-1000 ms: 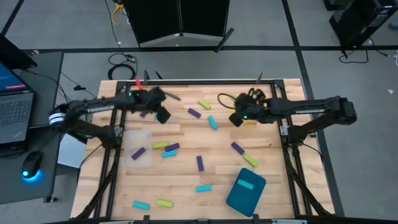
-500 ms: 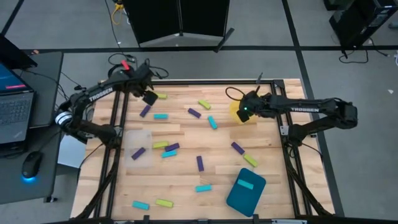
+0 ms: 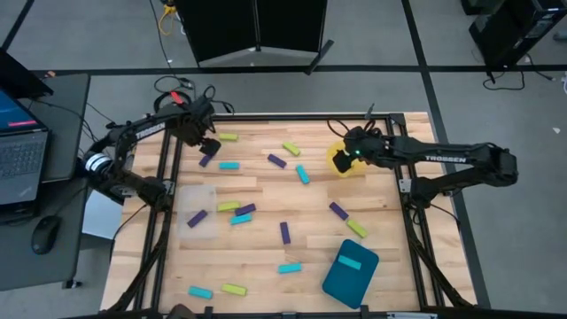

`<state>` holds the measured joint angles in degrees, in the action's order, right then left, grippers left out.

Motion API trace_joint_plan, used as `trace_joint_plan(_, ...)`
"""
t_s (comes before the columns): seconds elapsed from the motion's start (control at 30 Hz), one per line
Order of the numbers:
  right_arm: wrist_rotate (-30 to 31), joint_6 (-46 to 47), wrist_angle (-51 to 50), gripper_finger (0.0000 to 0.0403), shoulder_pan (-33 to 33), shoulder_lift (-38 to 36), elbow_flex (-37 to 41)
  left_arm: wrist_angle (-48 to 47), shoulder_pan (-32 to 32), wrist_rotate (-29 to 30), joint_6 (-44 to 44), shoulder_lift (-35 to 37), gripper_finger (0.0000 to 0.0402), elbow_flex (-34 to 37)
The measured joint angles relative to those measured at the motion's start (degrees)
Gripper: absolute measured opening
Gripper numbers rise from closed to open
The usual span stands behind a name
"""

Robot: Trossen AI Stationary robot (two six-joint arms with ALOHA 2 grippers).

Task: Sort blocks
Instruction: Put the violet block into the transparent bin

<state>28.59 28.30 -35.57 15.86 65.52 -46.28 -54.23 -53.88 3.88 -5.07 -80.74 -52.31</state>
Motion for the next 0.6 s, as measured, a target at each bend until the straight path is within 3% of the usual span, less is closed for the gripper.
trace_joint_plan(0.6, 0.1, 0.0, 3.9, 0.0323, -4.1, -0.7, 0.0, 14.9, 2.3, -1.9, 0.2, -1.1, 0.0244, 14.0)
